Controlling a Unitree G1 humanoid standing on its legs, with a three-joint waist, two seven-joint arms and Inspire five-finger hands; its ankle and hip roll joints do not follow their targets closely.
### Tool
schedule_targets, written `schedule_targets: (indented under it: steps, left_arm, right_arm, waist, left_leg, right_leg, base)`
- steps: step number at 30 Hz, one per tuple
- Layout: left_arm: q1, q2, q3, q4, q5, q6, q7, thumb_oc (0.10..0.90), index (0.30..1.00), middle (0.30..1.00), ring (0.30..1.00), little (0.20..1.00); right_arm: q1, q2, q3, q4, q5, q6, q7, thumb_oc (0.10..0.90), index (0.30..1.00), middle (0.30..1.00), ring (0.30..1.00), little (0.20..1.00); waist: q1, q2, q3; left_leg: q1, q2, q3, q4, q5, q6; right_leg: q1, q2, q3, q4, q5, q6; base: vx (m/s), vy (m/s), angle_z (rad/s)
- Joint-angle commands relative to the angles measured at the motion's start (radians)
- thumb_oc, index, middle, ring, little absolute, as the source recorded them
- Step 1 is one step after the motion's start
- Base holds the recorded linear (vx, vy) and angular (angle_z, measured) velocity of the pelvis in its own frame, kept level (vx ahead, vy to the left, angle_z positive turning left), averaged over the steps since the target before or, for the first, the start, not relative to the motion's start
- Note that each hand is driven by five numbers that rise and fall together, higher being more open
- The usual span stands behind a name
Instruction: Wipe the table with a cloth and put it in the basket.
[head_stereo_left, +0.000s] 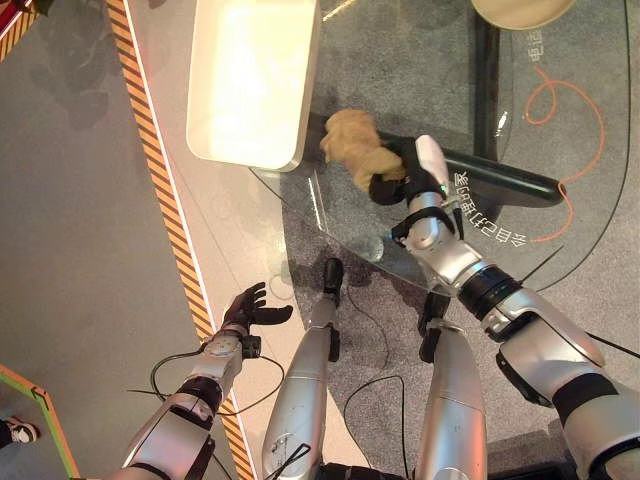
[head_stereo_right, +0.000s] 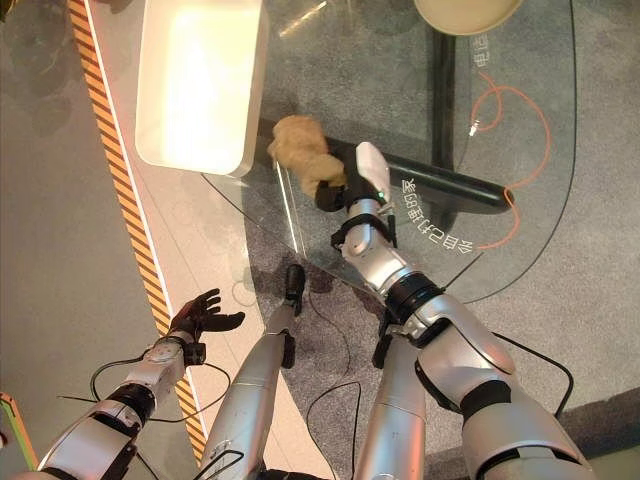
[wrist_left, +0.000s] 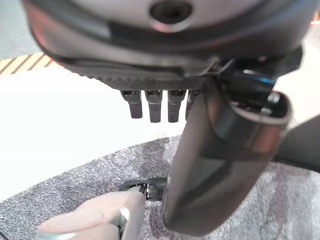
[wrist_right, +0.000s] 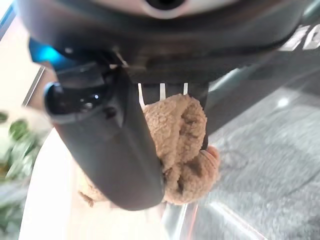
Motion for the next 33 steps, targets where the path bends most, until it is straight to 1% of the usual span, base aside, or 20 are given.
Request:
schedule_targets:
  steps: [1, 3, 6, 12, 16, 19, 23, 24, 25, 26, 27, 29, 33]
  left_arm:
    - [0.04, 0.024, -0.001, 0.019, 0.023, -0.006, 0.021, 0.8, 0.9, 0.9, 0.9, 0.9]
    - [0.038, 0.024, -0.005, 0.019, 0.022, -0.005, 0.02, 0.8, 0.9, 0.9, 0.9, 0.9]
    - [0.035, 0.024, -0.003, 0.02, 0.027, -0.005, 0.018, 0.8, 0.9, 0.9, 0.9, 0.9]
    - [0.029, 0.03, 0.001, 0.019, 0.032, -0.001, 0.015, 0.8, 0.9, 0.9, 0.9, 0.9]
    - [0.02, 0.037, 0.004, 0.019, 0.036, 0.009, 0.015, 0.8, 0.9, 0.9, 0.9, 0.9]
    - [0.011, 0.045, 0.007, 0.022, 0.039, 0.016, 0.009, 0.8, 0.9, 0.9, 0.9, 0.9]
    - [0.006, 0.053, 0.009, 0.026, 0.039, 0.019, 0.001, 0.8, 0.9, 0.9, 0.9, 0.9]
    - [0.004, 0.054, 0.008, 0.037, 0.039, 0.015, -0.001, 0.8, 0.9, 0.9, 0.9, 0.9]
    - [0.004, 0.054, 0.008, 0.037, 0.039, 0.015, -0.001, 0.8, 0.9, 0.9, 0.9, 0.9]
    - [0.002, 0.054, 0.008, 0.039, 0.038, 0.015, -0.001, 0.8, 0.9, 0.9, 0.9, 0.9]
    - [0.0, 0.056, 0.008, 0.046, 0.036, 0.011, -0.004, 0.8, 0.9, 0.9, 0.9, 0.9]
    - [-0.001, 0.055, 0.007, 0.05, 0.035, 0.008, -0.004, 0.8, 0.9, 0.9, 0.9, 0.9]
    - [-0.007, 0.056, 0.008, 0.064, 0.034, 0.003, -0.01, 0.8, 0.9, 0.9, 0.9, 0.9]
  right_arm:
    - [-0.075, -0.018, 0.023, -0.106, -0.121, -0.055, 0.025, 0.1, 0.3, 0.3, 0.3, 0.2]
    - [-0.072, -0.014, 0.039, -0.114, -0.133, -0.052, 0.047, 0.1, 0.3, 0.3, 0.3, 0.2]
    - [-0.06, -0.003, 0.068, -0.136, -0.163, -0.051, 0.108, 0.1, 0.3, 0.3, 0.3, 0.2]
    - [-0.049, 0.001, 0.111, -0.166, -0.195, -0.074, 0.223, 0.1, 0.3, 0.3, 0.3, 0.2]
    - [-0.045, 0.003, 0.136, -0.192, -0.2, -0.088, 0.277, 0.1, 0.3, 0.3, 0.3, 0.2]
    - [-0.043, 0.004, 0.147, -0.207, -0.203, -0.094, 0.294, 0.1, 0.3, 0.3, 0.3, 0.2]
    - [-0.041, 0.001, 0.152, -0.213, -0.195, -0.09, 0.291, 0.1, 0.3, 0.3, 0.3, 0.2]
    - [-0.036, -0.002, 0.15, -0.212, -0.194, -0.086, 0.267, 0.1, 0.3, 0.3, 0.3, 0.2]
    - [-0.036, -0.002, 0.15, -0.212, -0.194, -0.086, 0.267, 0.1, 0.3, 0.3, 0.3, 0.2]
    - [-0.037, -0.003, 0.147, -0.208, -0.191, -0.084, 0.252, 0.1, 0.3, 0.3, 0.3, 0.2]
    - [-0.038, -0.004, 0.137, -0.198, -0.183, -0.075, 0.213, 0.1, 0.3, 0.3, 0.3, 0.2]
    - [-0.04, -0.008, 0.127, -0.187, -0.178, -0.074, 0.187, 0.1, 0.3, 0.3, 0.3, 0.2]
    - [-0.053, -0.02, 0.094, -0.146, -0.161, -0.08, 0.107, 0.1, 0.3, 0.3, 0.3, 0.2]
  waist:
    - [-0.022, 0.02, -0.01]
    - [-0.022, 0.021, -0.01]
    - [-0.022, 0.02, -0.01]
    - [-0.023, 0.015, -0.01]
    - [-0.022, 0.009, -0.01]
    - [-0.022, 0.004, -0.01]
    - [-0.022, 0.001, -0.01]
    - [-0.023, 0.0, -0.01]
    - [-0.023, 0.0, -0.01]
    - [-0.023, -0.001, -0.01]
    - [-0.024, -0.001, -0.01]
    - [-0.025, -0.001, -0.01]
    - [-0.025, 0.0, -0.01]
  left_leg:
    - [0.004, -0.049, 0.018, 0.105, -0.121, 0.033]
    - [0.003, -0.05, 0.018, 0.107, -0.121, 0.034]
    - [0.0, -0.051, 0.017, 0.109, -0.121, 0.032]
    - [-0.004, -0.052, 0.015, 0.111, -0.119, 0.031]
    - [-0.005, -0.052, 0.015, 0.108, -0.118, 0.031]
    - [-0.004, -0.052, 0.013, 0.106, -0.116, 0.03]
    - [-0.006, -0.05, 0.012, 0.107, -0.114, 0.03]
    - [-0.005, -0.049, 0.011, 0.107, -0.114, 0.03]
    - [-0.005, -0.049, 0.011, 0.107, -0.114, 0.03]
    - [-0.005, -0.049, 0.012, 0.107, -0.114, 0.03]
    - [-0.006, -0.048, 0.012, 0.108, -0.113, 0.03]
    - [-0.004, -0.047, 0.014, 0.107, -0.113, 0.03]
    - [-0.007, -0.044, 0.013, 0.112, -0.115, 0.032]
  right_leg:
    - [0.09, 0.015, -0.041, -0.243, 0.111, 0.001]
    - [0.09, 0.013, -0.041, -0.243, 0.112, 0.0]
    - [0.087, 0.011, -0.041, -0.243, 0.112, 0.001]
    - [0.084, 0.011, -0.04, -0.242, 0.114, 0.003]
    - [0.086, 0.012, -0.043, -0.247, 0.116, 0.004]
    - [0.088, 0.012, -0.045, -0.249, 0.118, 0.006]
    - [0.088, 0.012, -0.045, -0.25, 0.119, 0.006]
    - [0.088, 0.012, -0.045, -0.247, 0.119, 0.006]
    - [0.088, 0.012, -0.045, -0.247, 0.119, 0.006]
    - [0.088, 0.012, -0.045, -0.248, 0.12, 0.006]
    - [0.087, 0.012, -0.044, -0.249, 0.121, 0.007]
    - [0.088, 0.012, -0.044, -0.25, 0.123, 0.007]
    - [0.086, 0.012, -0.042, -0.245, 0.123, 0.007]
  base:
    - [0.01, 0.003, 0.03]
    - [0.0, 0.0, 0.0]
    - [0.0, 0.0, 0.0]
    - [0.0, -0.003, -0.01]
    - [0.0, 0.0, 0.0]
    - [0.0, 0.0, 0.0]
    - [0.0, 0.0, 0.0]
    - [0.0, 0.0, 0.0]
    - [0.0, 0.0, 0.0]
    - [0.0, 0.0, 0.0]
    - [0.0, 0.0, 0.0]
    - [0.0, 0.0, 0.0]
    - [0.0, 0.0, 0.0]
